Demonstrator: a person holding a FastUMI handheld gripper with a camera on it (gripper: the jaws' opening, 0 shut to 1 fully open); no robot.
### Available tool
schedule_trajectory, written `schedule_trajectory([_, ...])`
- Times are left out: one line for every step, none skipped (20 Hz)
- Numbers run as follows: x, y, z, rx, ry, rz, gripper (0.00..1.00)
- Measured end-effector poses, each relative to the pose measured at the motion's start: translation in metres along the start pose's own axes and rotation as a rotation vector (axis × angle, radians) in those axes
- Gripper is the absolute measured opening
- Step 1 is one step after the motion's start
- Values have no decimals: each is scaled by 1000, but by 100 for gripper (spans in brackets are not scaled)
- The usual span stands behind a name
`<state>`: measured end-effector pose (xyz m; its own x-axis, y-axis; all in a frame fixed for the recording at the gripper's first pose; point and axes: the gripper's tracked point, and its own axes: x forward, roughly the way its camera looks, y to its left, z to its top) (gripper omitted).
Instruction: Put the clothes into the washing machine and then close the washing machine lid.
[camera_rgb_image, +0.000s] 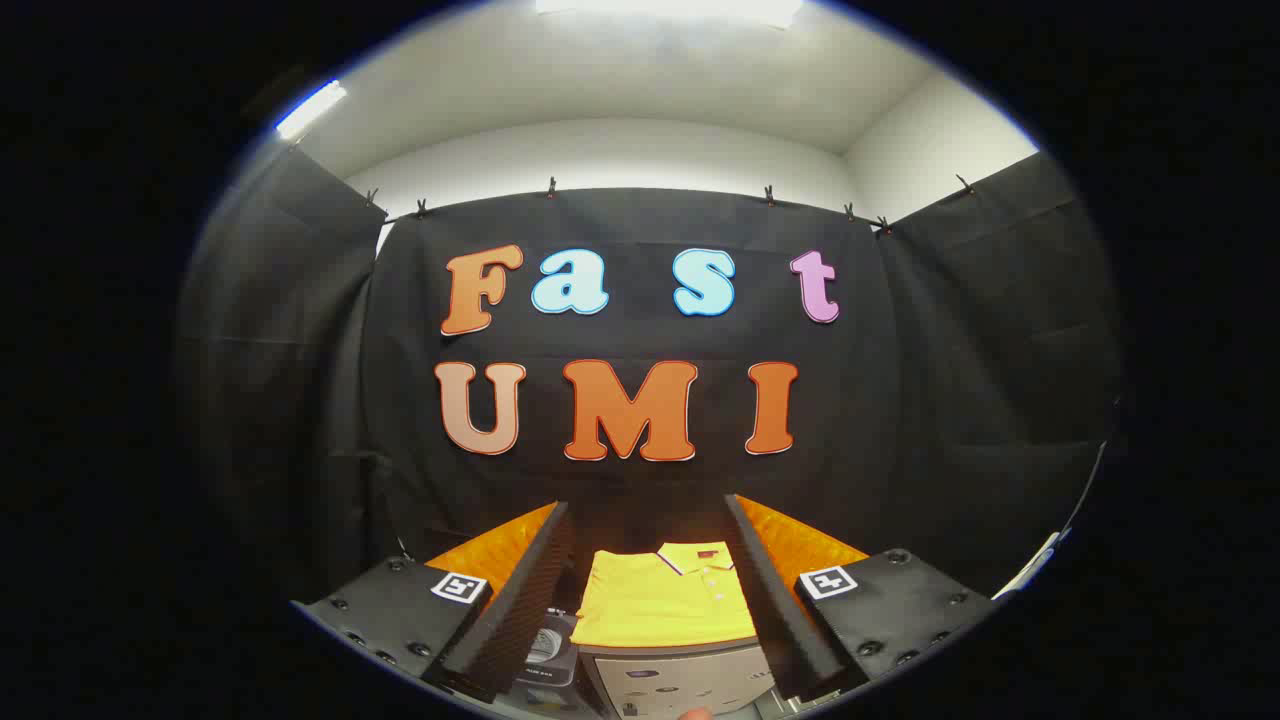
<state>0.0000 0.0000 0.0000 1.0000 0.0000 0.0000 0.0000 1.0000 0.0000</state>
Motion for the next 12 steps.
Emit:
schedule_trajectory([2, 0, 0, -6, -1, -4, 98])
schedule_trajectory([2, 2, -1, -10, 2, 1, 98])
schedule_trajectory([3, 4, -2, -11, 6, 4, 98])
schedule_trajectory([4, 6, -2, -10, 8, 8, 98])
schedule_trajectory([7, 6, 0, -10, 10, 12, 98])
schedule_trajectory([8, 7, -1, -13, 12, 12, 98])
schedule_trajectory([7, 5, -2, -17, 13, 8, 98])
schedule_trajectory([8, 4, -4, -20, 16, 1, 98])
schedule_trajectory([9, 3, -2, -18, 14, -2, 98])
schedule_trajectory([8, 5, -1, -16, 15, 6, 98])
schedule_trajectory([9, 4, -1, -15, 14, 4, 98])
schedule_trajectory([10, 3, -2, -13, 14, 5, 98])
